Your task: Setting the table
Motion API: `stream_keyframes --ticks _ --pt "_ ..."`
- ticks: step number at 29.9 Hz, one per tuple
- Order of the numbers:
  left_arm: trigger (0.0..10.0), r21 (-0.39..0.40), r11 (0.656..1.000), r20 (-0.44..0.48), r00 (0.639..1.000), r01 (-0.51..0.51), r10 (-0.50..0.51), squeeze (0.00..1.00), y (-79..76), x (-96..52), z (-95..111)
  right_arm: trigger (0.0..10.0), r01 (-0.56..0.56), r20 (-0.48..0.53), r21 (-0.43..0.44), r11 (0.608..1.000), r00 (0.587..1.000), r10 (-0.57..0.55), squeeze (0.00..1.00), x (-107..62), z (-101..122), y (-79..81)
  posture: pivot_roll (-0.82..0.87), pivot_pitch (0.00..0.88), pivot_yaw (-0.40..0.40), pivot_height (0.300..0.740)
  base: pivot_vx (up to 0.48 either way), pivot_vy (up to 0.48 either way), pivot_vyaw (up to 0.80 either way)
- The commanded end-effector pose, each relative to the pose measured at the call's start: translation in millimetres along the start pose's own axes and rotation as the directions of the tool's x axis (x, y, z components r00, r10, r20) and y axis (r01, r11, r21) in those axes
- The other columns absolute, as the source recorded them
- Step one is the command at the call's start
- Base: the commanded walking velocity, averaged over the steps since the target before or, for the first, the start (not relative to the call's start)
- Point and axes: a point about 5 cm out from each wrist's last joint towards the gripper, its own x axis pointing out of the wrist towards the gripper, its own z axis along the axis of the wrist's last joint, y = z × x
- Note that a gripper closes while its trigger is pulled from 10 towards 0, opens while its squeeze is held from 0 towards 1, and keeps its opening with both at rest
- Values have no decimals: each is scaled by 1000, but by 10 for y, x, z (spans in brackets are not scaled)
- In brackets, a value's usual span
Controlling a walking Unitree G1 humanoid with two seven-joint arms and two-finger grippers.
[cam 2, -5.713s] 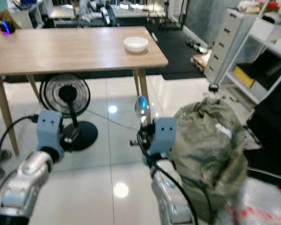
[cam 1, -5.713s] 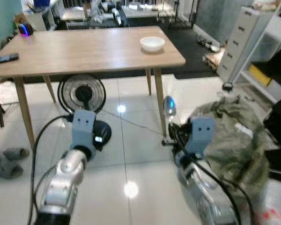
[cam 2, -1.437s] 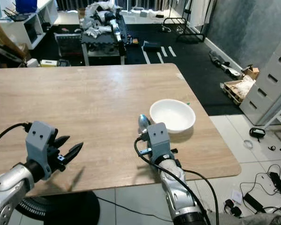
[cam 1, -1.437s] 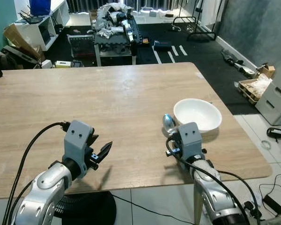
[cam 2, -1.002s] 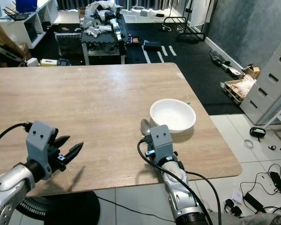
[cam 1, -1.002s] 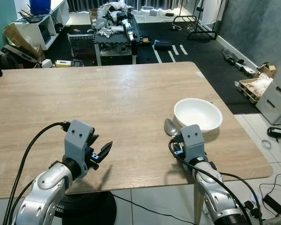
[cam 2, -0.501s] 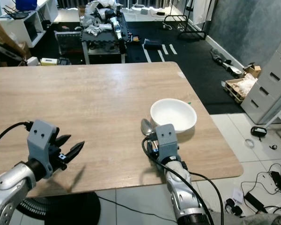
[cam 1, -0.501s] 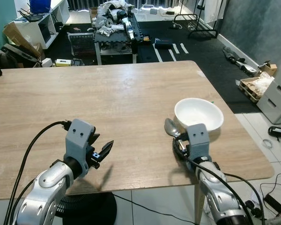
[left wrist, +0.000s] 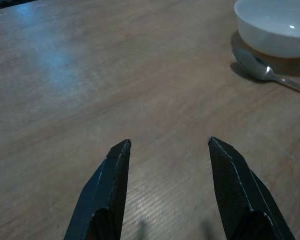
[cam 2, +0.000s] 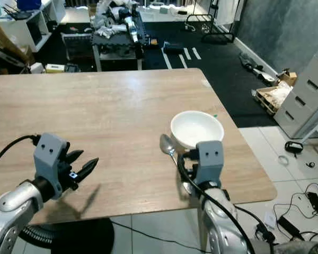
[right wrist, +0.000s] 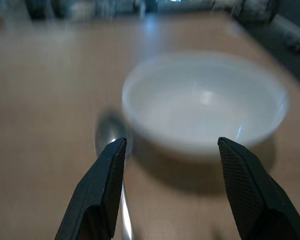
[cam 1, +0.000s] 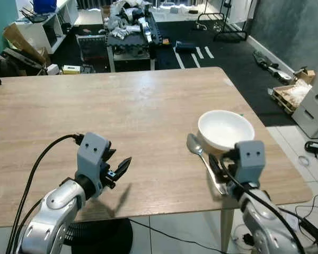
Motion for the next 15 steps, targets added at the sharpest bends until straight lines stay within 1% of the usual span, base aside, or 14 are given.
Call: stream_keyframes --ticks 1,2,3,4,5,6,8,9,10,11,12,14,15 --pt "10000 -2 1000 9 1000 -24 24 0 1 48 -2 10000 1 122 71 997 992 -9 0 13 219 44 -27 13 108 740 0 0 0" --pt "10000 -2 1000 9 1000 -24 24 0 1 48 -2 10000 1 122 71 997 992 -9 0 13 219 44 -27 13 108 740 0 0 0" --pt "10000 -9 999 26 999 -44 44 0 -2 80 26 10000 -3 154 102 995 988 -13 0 36 269 92 -28 6 109 740 0 0 0" --pt "10000 -9 999 26 999 -44 44 0 -2 80 26 10000 -3 154 102 995 988 -13 0 36 269 92 -28 6 109 740 0 0 0" --pt "10000 -23 997 49 996 -76 77 0 -4 131 68 10000 -10 194 150 989 981 -20 0 64 348 171 -28 0 109 740 0 0 0" --pt "10000 -23 997 49 996 -76 77 0 -4 131 68 10000 -10 194 150 989 981 -20 0 64 348 171 -28 0 109 740 0 0 0" --pt "10000 -38 987 115 981 -154 158 0 -12 217 185 10000 -18 254 238 971 966 -45 0 137 433 336 -28 0 107 740 0 0 0" --pt "10000 -38 987 115 981 -154 158 0 -12 217 185 10000 -18 254 238 971 966 -45 0 137 433 336 -28 0 107 740 0 0 0" --pt "10000 -42 981 138 972 -188 192 0 -8 231 226 10000 -35 261 247 968 965 -32 0 152 430 394 -26 0 107 740 0 0 0" --pt "10000 -42 981 138 972 -188 192 0 -8 231 226 10000 -35 261 247 968 965 -32 0 152 430 394 -26 0 107 740 0 0 0" --pt "10000 -41 979 144 969 -198 202 0 -10 231 239 10000 -54 263 245 968 965 -12 0 153 419 427 -24 0 107 740 0 0 0" --pt "10000 -22 979 130 971 -201 203 0 -26 232 234 10000 -84 263 232 969 964 20 0 146 396 463 -23 0 107 740 0 0 0" --pt "10000 3 978 139 968 -209 207 0 -36 224 232 10000 -99 258 226 969 965 38 0 134 374 471 -21 0 104 740 0 0 0"
